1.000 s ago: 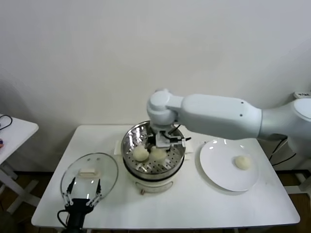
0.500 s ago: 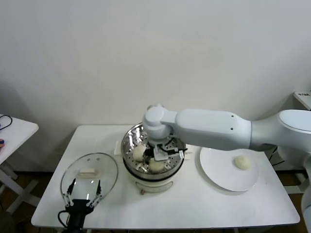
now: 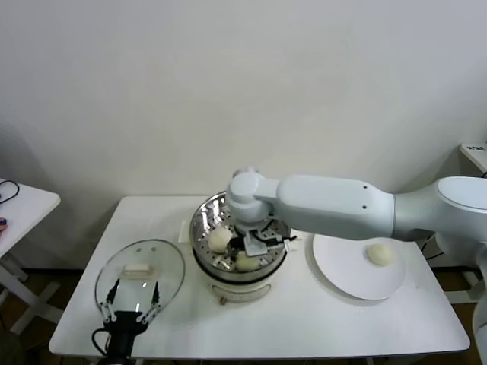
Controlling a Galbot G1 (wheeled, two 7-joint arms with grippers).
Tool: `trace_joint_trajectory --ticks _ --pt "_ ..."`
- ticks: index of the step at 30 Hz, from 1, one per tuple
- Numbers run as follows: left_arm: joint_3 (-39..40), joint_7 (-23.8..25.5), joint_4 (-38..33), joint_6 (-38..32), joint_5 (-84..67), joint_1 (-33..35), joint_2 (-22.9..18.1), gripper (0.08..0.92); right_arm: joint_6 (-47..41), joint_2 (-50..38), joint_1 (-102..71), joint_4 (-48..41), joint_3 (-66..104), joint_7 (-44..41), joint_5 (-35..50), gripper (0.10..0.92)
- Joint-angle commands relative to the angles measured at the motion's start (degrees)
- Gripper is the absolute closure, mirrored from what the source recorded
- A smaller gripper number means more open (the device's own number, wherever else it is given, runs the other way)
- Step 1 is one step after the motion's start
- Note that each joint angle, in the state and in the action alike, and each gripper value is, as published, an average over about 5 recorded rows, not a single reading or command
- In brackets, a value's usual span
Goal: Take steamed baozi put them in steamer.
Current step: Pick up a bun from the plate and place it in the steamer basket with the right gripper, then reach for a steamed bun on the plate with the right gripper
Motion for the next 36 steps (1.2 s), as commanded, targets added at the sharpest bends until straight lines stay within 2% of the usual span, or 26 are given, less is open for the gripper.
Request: trace_joint_trajectory --ticks 1,5,9,12,28,32,36 --pt "0.0 0.0 0.0 0.1 0.1 -0.1 0.0 0.177 0.3 0.0 -0.4 0.0 0.1 0.1 -0.3 0.330" --pt "0.1 0.0 0.0 0.1 0.1 -0.2 0.0 0.177 0.5 -0.1 -0.5 -0.1 0.1 0.5 -0.4 0.314" --pt "0.1 0.0 0.1 0.1 0.2 -0.2 0.0 0.177 1.5 -0.1 -0.7 -0.5 0.3 0.8 -0.6 0.234" --pt "0.2 0.0 0.1 0.2 0.2 -0.3 -0.1 0.177 2.1 -0.2 -0.8 -0.6 0.5 0.7 -0.8 0.207" --pt "0.2 0.0 0.0 0.0 0.2 -0.4 -0.1 0.177 5.6 -1.9 2.0 -1.3 5.4 -0.5 0.1 0.203" --pt "0.0 0.0 0.0 -0.1 0.0 -0.4 0.3 0.177 1.3 -5.9 6.1 -2.2 5.7 -1.0 5.1 0.203" --pt "0.1 0.1 -0.7 0.0 -0.4 -0.6 0.4 0.177 -9.8 -11.7 13.2 -4.7 0.4 -0.8 20.7 0.203"
